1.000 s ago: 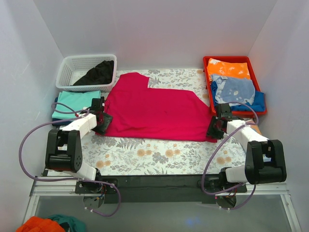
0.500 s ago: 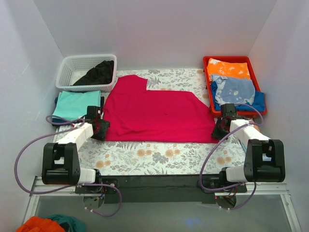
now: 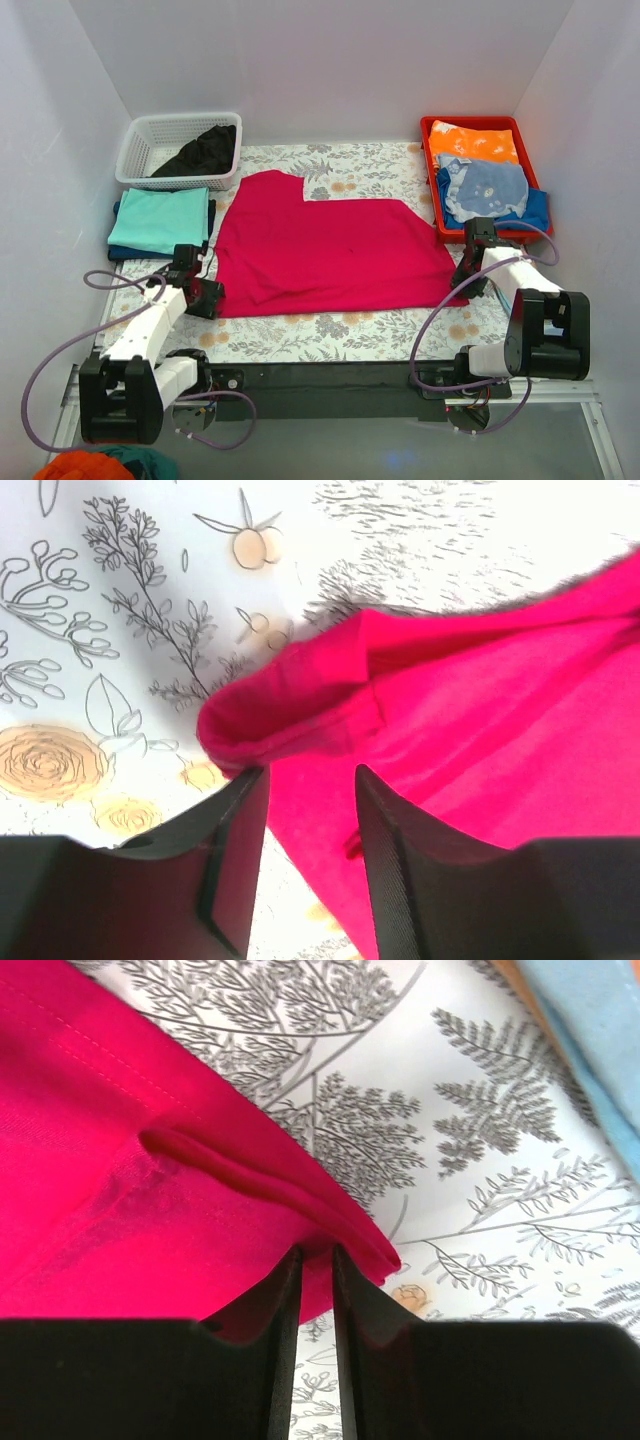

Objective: Fold and stack the t-shirts
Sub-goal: Fold the tshirt

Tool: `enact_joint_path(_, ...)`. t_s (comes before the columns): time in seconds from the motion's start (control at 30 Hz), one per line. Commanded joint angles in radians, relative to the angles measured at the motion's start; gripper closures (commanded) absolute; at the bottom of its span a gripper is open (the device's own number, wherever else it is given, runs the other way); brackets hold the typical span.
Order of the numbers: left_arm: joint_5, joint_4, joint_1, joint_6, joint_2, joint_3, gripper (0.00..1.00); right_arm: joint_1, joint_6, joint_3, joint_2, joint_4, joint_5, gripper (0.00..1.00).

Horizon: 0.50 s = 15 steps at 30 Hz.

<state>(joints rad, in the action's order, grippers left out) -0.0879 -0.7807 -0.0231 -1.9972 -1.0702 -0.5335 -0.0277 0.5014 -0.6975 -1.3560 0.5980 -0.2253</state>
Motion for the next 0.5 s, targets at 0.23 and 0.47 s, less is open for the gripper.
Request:
enact_joint_path(0.23, 0.059, 0.02, -0.031, 0.27, 0.043, -0.125, 0.64, -0.012, -0.003, -0.094, 0.113, 0.079, -0.003, 0.76)
enact_joint_path(0.47, 0.025, 0.046, -0.213, 0.294, -0.034, -0.143, 0.56, -0.009, -0.011, -0.163, 0.149, 0.103, 0.033, 0.69)
